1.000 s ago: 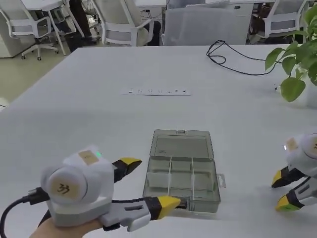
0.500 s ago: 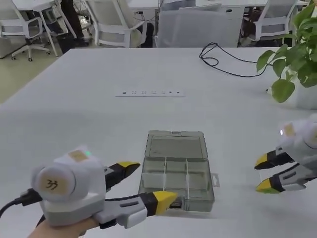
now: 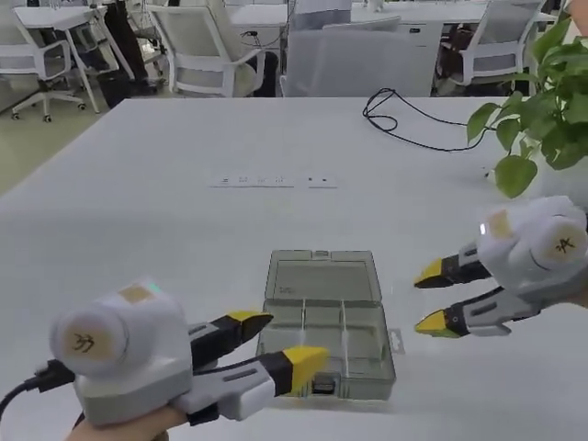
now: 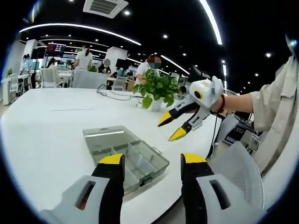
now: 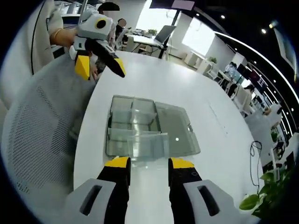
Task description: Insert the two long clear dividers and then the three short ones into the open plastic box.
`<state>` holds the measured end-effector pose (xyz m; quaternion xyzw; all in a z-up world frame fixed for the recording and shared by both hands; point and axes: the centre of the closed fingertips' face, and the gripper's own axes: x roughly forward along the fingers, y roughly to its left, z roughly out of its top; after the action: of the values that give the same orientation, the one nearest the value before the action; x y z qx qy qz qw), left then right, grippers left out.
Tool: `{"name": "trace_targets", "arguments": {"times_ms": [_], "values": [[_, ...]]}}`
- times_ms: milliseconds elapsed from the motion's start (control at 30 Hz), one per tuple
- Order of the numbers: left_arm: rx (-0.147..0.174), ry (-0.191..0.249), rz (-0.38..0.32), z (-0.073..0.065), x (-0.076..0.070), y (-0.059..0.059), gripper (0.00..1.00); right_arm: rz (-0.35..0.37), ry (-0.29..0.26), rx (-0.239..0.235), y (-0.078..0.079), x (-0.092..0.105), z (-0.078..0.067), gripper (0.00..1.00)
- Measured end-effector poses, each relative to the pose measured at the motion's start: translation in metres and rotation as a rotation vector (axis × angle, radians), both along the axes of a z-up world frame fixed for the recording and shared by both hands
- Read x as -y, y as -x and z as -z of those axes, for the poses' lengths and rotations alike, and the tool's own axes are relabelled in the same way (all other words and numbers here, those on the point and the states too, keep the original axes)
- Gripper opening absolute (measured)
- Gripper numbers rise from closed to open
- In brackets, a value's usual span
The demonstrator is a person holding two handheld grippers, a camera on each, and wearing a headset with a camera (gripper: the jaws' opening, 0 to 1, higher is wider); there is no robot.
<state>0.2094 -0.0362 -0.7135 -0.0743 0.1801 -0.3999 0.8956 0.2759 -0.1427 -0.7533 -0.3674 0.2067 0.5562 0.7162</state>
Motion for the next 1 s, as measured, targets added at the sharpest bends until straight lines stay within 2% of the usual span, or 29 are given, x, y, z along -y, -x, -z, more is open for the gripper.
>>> {"name": "trace_targets", "arguments": {"times_ms": [233, 400, 600, 833, 1000], "values": [[-0.027, 0.026, 0.016, 0.002, 0.006, 0.002, 0.42, -0.063, -0.035, 0.026, 0.008, -0.035, -0.012, 0.32], [-0.043, 0.065, 0.009, 0.000, 0.005, -0.001, 0.35, -0.109, -0.055, 0.054, 0.016, -0.059, -0.018, 0.33], [-0.091, 0.140, -0.015, -0.003, 0.003, -0.006, 0.30, -0.163, -0.067, 0.080, 0.026, -0.082, -0.023, 0.33], [-0.124, 0.171, -0.026, -0.004, 0.001, -0.009, 0.17, -0.205, -0.091, 0.113, 0.036, -0.101, -0.032, 0.33], [-0.142, 0.179, -0.038, -0.003, -0.001, -0.011, 0.10, -0.216, -0.106, 0.114, 0.040, -0.107, -0.034, 0.33]]}}
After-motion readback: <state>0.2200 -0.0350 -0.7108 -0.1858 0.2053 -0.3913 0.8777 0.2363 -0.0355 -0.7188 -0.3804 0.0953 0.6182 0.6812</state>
